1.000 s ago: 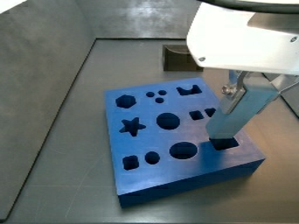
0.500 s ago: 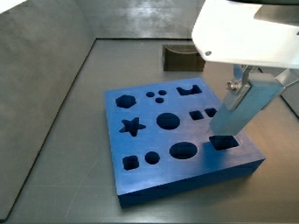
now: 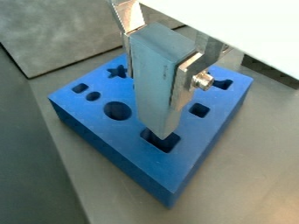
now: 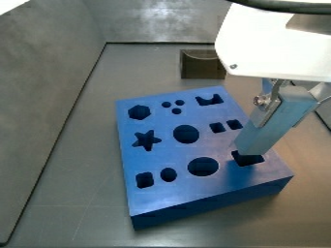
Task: Pick up the rectangle object. Move up. Place the rectangle object on the fixture. Regrasp the rectangle object. Move to above the board. Insert the rectangle object.
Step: Insert the rectangle object.
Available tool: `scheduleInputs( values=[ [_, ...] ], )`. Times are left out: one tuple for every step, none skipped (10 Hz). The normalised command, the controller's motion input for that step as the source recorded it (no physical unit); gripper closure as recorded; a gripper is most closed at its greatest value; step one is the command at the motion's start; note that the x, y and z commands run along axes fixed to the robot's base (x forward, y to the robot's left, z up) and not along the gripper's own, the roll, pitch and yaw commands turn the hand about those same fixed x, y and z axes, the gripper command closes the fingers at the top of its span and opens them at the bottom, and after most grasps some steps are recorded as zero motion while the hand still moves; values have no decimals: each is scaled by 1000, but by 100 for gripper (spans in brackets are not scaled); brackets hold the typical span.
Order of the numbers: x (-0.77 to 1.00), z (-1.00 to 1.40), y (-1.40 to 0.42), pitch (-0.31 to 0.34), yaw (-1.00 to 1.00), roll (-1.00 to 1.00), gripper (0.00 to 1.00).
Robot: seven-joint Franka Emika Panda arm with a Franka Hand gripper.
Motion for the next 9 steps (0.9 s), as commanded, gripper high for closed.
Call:
scheduleInputs(
  values=[
    [106,-637,186,-460,-43,-211,100],
    [0,0,-23,0,0,0,100],
    [-369,-303,-260,-626,171,300,100],
    [-454,-260,-486,-914,231,446,100],
    [-526,-291,-463,-911,189,326,100],
    [-20,0,0,-14,14,37,100],
    [0,-51,0,-109,0,0,100],
    [-246,-254,440,-700,-43,-689,100],
    [-37,0,240,-183,-94,-406,100]
  ],
)
